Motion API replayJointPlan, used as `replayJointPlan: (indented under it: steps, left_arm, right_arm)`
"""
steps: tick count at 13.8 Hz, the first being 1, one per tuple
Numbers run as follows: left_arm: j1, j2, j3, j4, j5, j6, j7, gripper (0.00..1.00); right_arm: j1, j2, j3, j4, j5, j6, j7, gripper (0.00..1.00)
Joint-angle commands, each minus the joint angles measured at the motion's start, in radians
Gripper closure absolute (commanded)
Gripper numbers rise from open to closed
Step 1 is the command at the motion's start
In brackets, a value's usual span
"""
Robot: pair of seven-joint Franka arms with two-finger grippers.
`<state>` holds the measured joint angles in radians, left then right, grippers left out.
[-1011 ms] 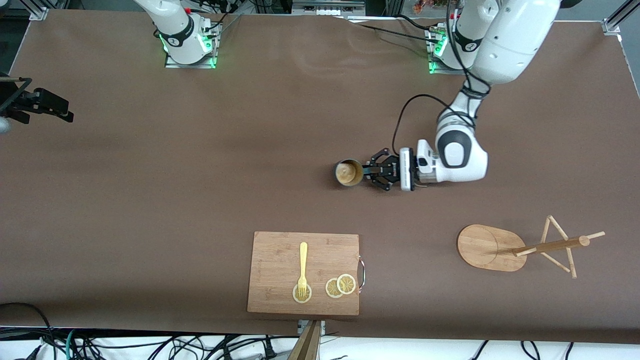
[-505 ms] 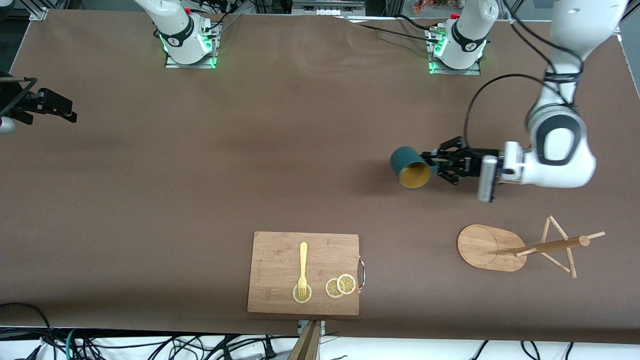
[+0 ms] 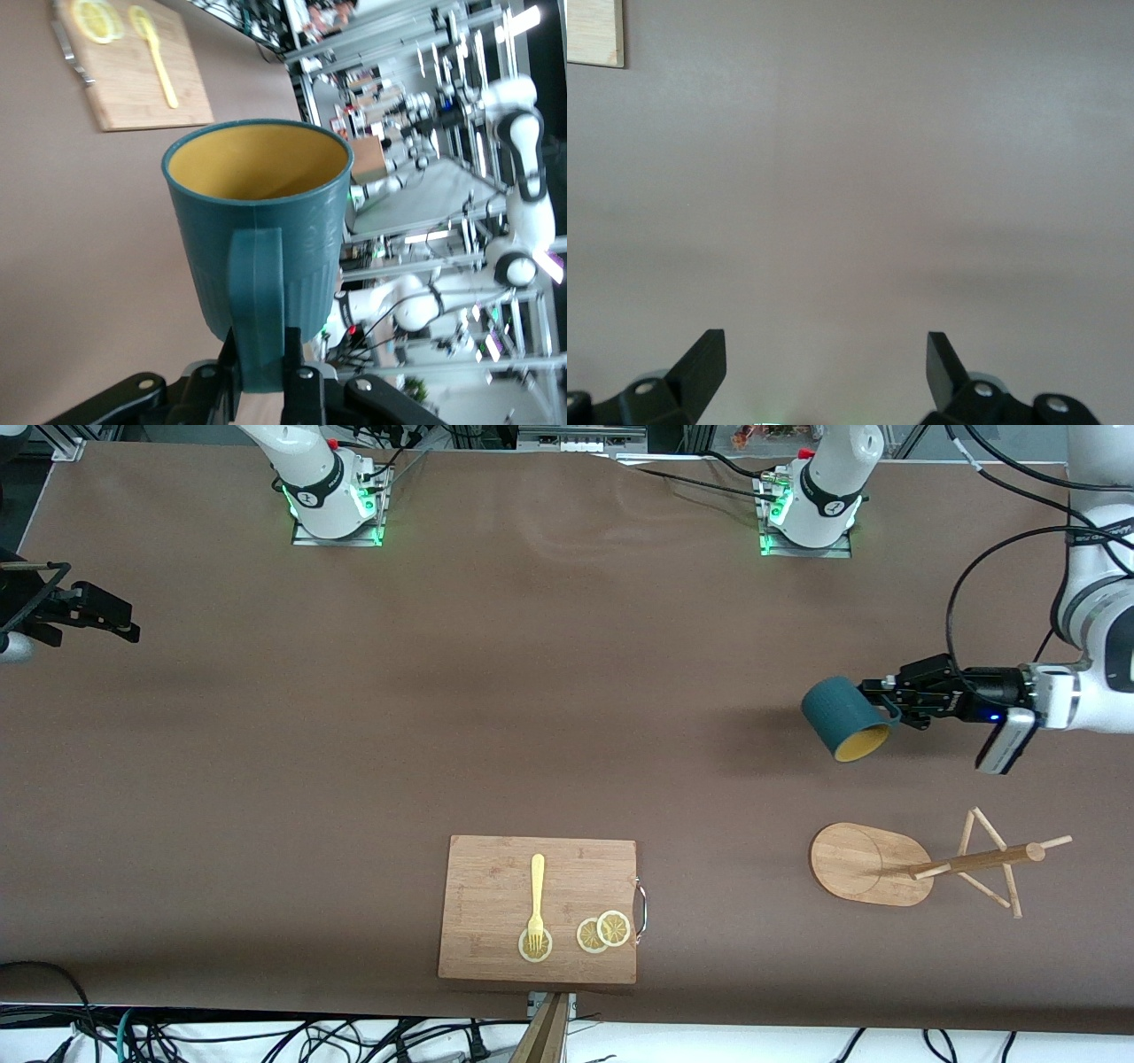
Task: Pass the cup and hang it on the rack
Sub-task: 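Lift the mug with the left gripper and carry it toward the rack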
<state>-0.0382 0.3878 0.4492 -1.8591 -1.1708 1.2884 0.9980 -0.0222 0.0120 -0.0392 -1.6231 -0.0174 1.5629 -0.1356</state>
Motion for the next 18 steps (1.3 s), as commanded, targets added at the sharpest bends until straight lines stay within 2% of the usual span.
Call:
replayJointPlan:
  steps: [1, 4, 9, 18]
  left_arm:
    - [0.049, 0.008, -0.003, 0.011, -0.048, -0.024, -0.152, 1.00]
    - [0.096, 0.023, -0.004, 0.009, -0.093, -0.038, -0.263, 1.00]
    - [0.167, 0.094, -0.004, 0.011, -0.243, -0.076, -0.360, 1.00]
    - [0.222, 0.256, -0.011, 0.031, -0.478, -0.173, -0.352, 1.00]
  right_arm:
    - [0.004, 0.006, -0.001, 0.019, 0.007, -0.003, 0.001, 0.00]
    - [0.042, 0.006, -0.001, 0.019, 0.004, 0.008, 0.001, 0.00]
    - [0.042, 0.006, -0.001, 0.019, 0.005, 0.006, 0.001, 0.00]
    - [0.041, 0.013, -0.002, 0.019, 0.005, 0.008, 0.001, 0.00]
